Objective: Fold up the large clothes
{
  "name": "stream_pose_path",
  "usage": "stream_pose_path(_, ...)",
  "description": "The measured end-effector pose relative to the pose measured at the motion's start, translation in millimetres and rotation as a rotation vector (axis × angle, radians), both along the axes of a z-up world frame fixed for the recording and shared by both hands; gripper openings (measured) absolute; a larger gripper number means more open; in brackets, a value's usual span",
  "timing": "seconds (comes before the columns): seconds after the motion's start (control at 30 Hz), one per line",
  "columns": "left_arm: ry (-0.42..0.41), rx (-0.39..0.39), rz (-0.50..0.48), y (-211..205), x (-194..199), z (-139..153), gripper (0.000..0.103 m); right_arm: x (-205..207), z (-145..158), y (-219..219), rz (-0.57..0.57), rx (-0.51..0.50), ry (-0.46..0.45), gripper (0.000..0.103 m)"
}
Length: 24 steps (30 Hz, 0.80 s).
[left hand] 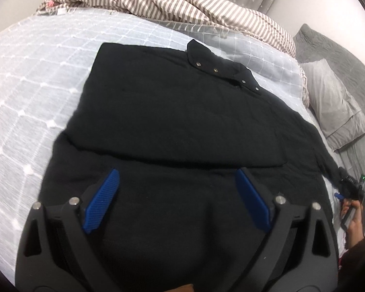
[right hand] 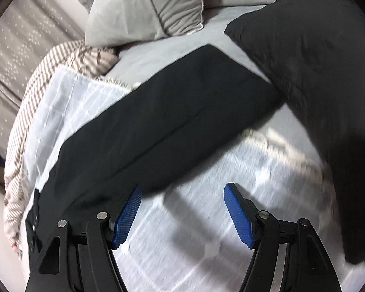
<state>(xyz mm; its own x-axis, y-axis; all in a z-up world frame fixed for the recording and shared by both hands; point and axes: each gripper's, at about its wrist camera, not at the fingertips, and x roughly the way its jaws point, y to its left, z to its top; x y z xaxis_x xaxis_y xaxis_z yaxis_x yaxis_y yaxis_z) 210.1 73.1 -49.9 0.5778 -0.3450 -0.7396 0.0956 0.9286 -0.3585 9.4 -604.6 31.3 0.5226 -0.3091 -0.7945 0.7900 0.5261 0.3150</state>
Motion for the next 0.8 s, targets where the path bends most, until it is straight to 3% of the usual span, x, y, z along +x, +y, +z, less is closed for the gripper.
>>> stream_pose_path(0.17, 0.013, -0.018, 0.012, 0.0, 2.4, -4.0, 0.096, -2.7, -1.0, -12.9, -0.009, -0.023, -0.031, 0.071)
stream_pose_path(0.23, 0.008, -0.016, 0.014, 0.6, 2.1, -4.3, 0.096, 2.4, -0.8, -22.9, -0.017, -0.014, -0.052, 0.065)
stream_pose_path(0.3, 0.004, -0.015, 0.011, 0.9, 2.4, -4.3, 0.096, 6.8, -0.4, -32.7, -0.030, 0.020, -0.057, 0.034)
stream_pose_path(0.37, -0.006, -0.006, 0.014, 1.1, 1.8, -3.3, 0.096, 10.1, 3.6, -38.9, -0.047, 0.045, -0.061, 0.013)
stream_pose_path(0.4, -0.011, -0.001, 0.017, 1.5, 1.4, -2.7, 0.096, 10.9, 10.6, -38.1, -0.047, 0.028, -0.073, 0.010)
stream_pose_path(0.57, -0.020, -0.001, 0.015, 2.7, 1.5, 0.1, 0.096, 22.7, 57.7, -11.6, 0.024, -0.138, -0.090, 0.007)
stream_pose_path(0.8, -0.044, -0.007, 0.017, 6.1, 0.2, 6.5, 0.096, 36.4, 133.7, 45.8, 0.128, -0.274, -0.200, 0.006)
